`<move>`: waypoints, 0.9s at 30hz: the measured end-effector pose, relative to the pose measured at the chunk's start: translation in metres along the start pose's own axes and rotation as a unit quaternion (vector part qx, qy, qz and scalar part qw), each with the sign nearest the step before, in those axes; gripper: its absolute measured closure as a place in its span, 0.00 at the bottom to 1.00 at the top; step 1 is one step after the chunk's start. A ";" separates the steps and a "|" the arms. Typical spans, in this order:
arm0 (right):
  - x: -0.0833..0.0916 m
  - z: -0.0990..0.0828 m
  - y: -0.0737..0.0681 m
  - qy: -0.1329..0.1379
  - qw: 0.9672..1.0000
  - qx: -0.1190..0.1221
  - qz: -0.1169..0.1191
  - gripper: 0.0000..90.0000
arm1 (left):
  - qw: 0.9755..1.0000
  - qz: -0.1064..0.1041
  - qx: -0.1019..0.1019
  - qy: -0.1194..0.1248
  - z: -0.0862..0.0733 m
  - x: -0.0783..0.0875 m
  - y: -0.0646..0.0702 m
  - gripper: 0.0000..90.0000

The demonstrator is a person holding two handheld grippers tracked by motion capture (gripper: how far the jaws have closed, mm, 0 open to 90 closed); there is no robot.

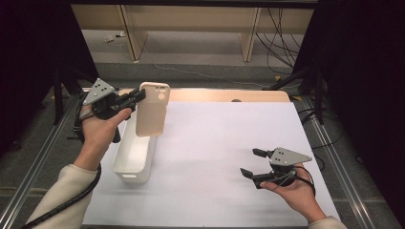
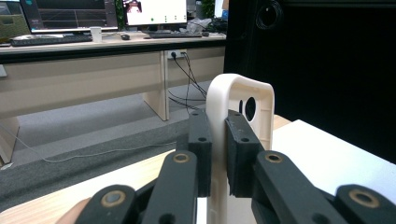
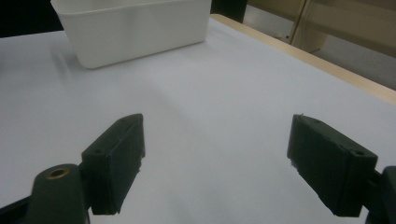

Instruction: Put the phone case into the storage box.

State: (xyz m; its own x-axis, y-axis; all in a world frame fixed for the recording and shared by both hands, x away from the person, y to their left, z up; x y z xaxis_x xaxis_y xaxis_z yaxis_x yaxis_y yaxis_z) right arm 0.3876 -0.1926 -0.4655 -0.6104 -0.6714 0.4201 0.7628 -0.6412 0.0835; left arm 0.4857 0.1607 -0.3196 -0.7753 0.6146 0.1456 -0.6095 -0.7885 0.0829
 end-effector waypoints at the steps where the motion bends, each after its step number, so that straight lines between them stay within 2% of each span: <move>1: 0.000 0.000 0.000 0.000 1.000 0.000 0.000 0.23 | 1.000 0.001 0.000 0.001 0.000 0.000 -0.001 0.91; 27: 0.000 0.000 0.000 0.001 1.000 -0.001 0.000 0.22 | 1.000 0.018 0.000 0.000 0.001 -0.001 -0.019 0.91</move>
State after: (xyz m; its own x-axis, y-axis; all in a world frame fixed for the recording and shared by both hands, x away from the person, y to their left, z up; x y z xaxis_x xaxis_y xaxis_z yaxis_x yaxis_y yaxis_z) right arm 0.3878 -0.1926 -0.4658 -0.6101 -0.6723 0.4192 0.7630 -0.6412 0.0820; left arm 0.4979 0.1752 -0.3206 -0.7968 0.5858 0.1481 -0.5813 -0.8101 0.0766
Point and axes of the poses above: each handheld gripper's, and its own axes: x roughly backward along the jaws, z roughly out of its top, y roughly to its right, the point moved 9 cm from there along -x, roughly forward along the jaws, and after that the axes turned 5 degrees about -z, right-handed, at the moved point
